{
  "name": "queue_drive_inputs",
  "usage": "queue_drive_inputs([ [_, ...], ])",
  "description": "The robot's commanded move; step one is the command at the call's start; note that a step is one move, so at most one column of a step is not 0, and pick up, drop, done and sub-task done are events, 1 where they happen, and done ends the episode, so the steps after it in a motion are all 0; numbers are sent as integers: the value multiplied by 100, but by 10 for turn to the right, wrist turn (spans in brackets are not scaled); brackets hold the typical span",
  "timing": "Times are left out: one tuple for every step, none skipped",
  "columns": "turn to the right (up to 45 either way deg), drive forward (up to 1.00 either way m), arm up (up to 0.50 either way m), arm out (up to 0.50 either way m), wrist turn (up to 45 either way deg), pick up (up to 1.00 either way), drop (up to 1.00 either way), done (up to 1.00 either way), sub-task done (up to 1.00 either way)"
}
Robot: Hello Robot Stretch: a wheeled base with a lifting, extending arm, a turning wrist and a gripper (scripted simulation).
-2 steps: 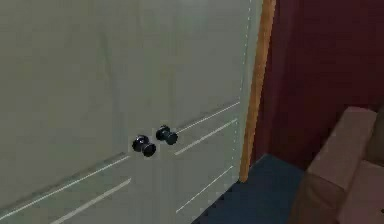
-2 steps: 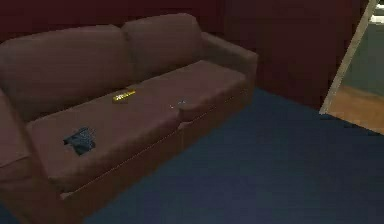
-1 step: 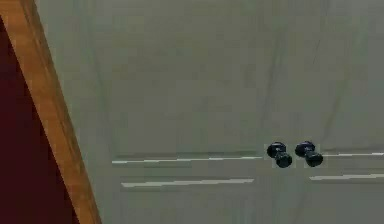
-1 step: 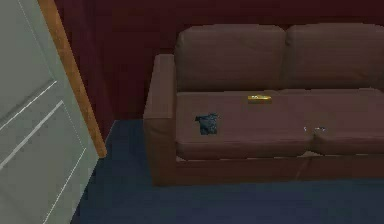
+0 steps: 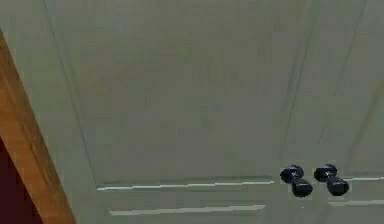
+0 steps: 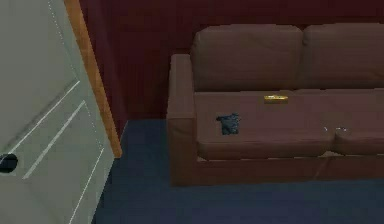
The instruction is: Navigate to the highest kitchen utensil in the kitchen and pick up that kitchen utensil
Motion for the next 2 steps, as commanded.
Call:
queue_drive_inputs([
  [450,0,0,0,0,0,0,0,0],
  [450,0,0,0,0,0,0,0,0],
])
